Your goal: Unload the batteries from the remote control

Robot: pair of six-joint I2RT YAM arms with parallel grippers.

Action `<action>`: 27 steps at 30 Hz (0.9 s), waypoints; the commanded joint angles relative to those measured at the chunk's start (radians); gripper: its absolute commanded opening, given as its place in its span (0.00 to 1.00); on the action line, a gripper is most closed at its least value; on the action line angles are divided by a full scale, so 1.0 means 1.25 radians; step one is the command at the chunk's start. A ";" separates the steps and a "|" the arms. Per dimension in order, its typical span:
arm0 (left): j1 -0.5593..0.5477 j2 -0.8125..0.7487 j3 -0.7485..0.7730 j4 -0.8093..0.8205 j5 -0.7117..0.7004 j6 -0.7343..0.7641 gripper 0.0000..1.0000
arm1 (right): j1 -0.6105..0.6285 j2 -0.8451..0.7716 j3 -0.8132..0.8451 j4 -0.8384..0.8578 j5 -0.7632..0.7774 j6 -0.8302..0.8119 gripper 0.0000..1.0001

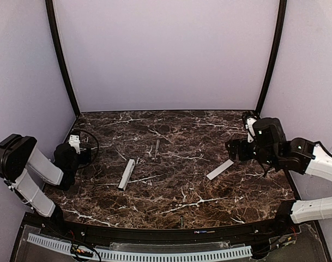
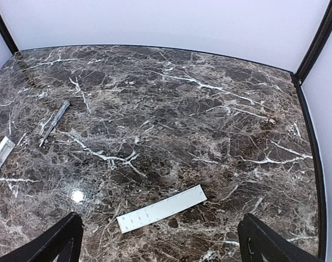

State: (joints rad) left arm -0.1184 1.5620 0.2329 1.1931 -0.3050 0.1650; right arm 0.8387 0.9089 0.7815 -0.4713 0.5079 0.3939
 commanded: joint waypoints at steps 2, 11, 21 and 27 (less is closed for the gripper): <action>0.022 0.010 0.019 0.016 0.062 -0.017 0.90 | -0.074 -0.014 0.000 0.003 -0.030 0.013 0.99; 0.025 0.014 0.025 0.012 0.039 -0.029 0.98 | -0.279 0.054 -0.029 -0.032 -0.529 0.066 0.99; 0.025 0.014 0.024 0.013 0.040 -0.029 0.99 | -0.280 -0.087 -0.064 0.064 -0.648 0.079 0.99; 0.025 0.014 0.025 0.013 0.040 -0.028 0.99 | -0.280 -0.101 -0.086 0.121 -0.659 0.090 0.99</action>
State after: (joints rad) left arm -0.0933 1.5826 0.2554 1.1995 -0.2581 0.1379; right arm 0.4946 0.7727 0.6987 -0.3977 -0.2790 0.4889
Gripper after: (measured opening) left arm 0.986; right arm 0.986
